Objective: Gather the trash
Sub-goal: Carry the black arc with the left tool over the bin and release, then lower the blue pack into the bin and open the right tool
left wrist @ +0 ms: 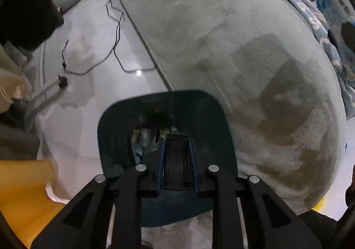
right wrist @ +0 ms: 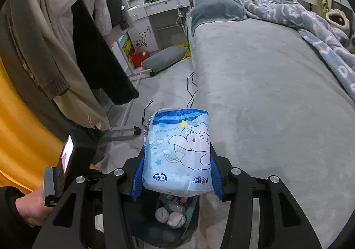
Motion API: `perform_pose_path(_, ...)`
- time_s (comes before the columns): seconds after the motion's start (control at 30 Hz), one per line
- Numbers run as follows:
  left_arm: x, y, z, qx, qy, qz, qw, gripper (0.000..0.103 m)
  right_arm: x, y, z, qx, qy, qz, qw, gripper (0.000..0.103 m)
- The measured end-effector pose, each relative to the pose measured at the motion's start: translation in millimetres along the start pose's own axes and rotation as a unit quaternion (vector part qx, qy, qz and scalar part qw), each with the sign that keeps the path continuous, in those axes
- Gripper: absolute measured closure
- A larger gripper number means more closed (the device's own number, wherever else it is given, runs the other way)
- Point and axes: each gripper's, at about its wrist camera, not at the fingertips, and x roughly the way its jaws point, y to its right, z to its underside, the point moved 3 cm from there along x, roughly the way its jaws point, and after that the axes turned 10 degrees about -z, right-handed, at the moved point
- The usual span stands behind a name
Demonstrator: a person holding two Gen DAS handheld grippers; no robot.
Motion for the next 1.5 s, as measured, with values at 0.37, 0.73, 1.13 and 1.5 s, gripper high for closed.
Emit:
perform_pose_path(0.37,20.9,-15.4,15.2,-0.003,-0.057,0.0,0.9983,0.072,22.6,-6.3,1.3,-0.003,-0.026,0.003,1.0,0.052)
perform_pose_path(0.73,10.0,-33.9,18.7,-0.006,-0.046,-0.002,0.9989,0.032,57.9,-13.0,17.7,0.005,-0.081,0.0,0.997,0.052)
perform_pose_path(1.13,-43.7,-56.5,-0.2,-0.015,0.08,-0.008,0.9967,0.03,112.6,-14.8,53.2,0.017,-0.158,-0.003,0.987,0.052)
perform_pose_path(1.5,-94.0,-57.6,-16.1,-0.023,0.186,-0.005,0.9823,0.043,145.7,-19.2,90.6,0.026,-0.228,-0.014,0.973,0.052)
